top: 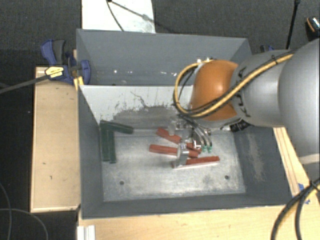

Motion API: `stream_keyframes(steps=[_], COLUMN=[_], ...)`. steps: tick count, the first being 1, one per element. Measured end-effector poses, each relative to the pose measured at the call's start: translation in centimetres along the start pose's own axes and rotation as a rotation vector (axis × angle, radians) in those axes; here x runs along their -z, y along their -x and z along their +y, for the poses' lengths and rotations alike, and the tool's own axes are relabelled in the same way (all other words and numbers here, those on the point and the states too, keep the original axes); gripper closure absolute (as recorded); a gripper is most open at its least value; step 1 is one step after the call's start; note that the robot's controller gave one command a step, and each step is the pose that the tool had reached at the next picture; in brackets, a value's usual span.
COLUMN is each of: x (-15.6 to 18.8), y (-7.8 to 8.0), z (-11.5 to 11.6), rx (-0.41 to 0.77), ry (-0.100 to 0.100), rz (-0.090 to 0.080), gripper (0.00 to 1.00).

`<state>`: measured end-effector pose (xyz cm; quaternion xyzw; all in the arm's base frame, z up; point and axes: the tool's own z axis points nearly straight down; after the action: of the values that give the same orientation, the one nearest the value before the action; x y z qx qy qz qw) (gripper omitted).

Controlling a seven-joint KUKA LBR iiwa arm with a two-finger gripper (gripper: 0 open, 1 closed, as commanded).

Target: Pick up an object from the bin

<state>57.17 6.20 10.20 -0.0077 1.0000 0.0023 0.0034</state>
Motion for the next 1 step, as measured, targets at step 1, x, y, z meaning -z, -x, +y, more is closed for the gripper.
stream_keyframes(steps=[1], x=[-0.1], y=[-1.04], z=[0.87], rx=[-0.199], ry=[-0.004], rz=[0.007], gripper=[0.0])
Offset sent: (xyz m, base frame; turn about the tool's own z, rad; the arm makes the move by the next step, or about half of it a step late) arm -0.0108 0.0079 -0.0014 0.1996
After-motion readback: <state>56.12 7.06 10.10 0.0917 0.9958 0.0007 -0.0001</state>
